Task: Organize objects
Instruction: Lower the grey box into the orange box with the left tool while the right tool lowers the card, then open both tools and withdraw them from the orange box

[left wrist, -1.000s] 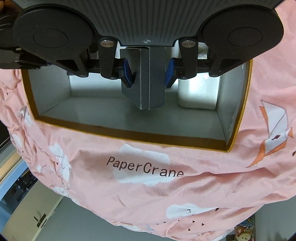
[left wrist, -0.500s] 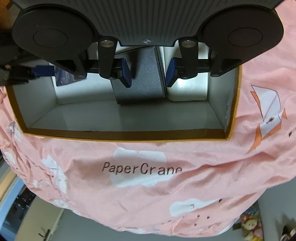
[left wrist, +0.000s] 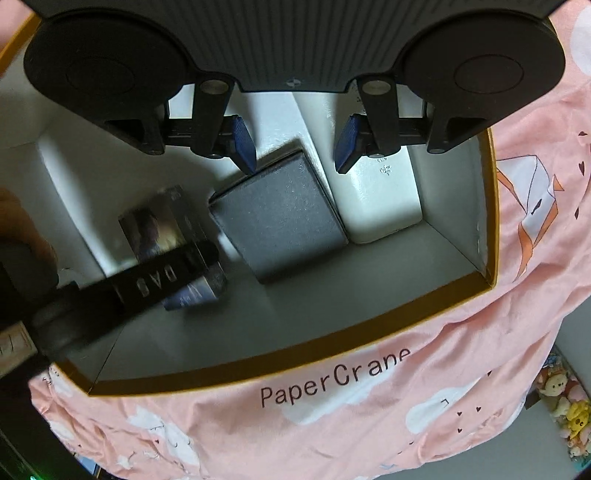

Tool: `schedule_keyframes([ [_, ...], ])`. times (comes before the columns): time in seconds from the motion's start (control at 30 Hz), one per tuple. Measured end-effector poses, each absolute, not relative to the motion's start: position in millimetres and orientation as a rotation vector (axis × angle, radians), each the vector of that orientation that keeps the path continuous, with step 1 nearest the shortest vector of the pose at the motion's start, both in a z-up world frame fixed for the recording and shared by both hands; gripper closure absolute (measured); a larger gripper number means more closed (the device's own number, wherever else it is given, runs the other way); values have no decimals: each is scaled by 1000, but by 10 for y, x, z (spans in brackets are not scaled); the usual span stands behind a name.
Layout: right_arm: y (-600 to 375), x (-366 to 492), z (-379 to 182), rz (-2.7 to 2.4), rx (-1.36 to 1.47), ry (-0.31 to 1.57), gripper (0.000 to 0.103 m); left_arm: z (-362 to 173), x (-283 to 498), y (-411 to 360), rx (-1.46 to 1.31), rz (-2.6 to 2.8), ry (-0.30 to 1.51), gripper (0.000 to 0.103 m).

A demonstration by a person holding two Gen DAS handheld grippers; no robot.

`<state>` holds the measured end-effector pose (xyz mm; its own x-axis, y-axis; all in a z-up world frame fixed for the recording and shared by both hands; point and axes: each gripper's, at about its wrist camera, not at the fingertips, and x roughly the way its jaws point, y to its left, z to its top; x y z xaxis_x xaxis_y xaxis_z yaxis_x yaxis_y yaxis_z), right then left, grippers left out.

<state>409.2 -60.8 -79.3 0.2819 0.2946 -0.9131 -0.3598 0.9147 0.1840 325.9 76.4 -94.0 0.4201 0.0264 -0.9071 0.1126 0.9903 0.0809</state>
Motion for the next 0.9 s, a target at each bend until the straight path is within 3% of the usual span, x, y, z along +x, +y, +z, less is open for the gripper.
schedule_keyframes([
  [0.47,-655,4112,-716,527,47,1176,41,-970,3308,815,104,19,1131,54],
  [0.9,-570,3699,-793,667,-433,1197,44,-624,2906,858,-49,101,1009,54],
])
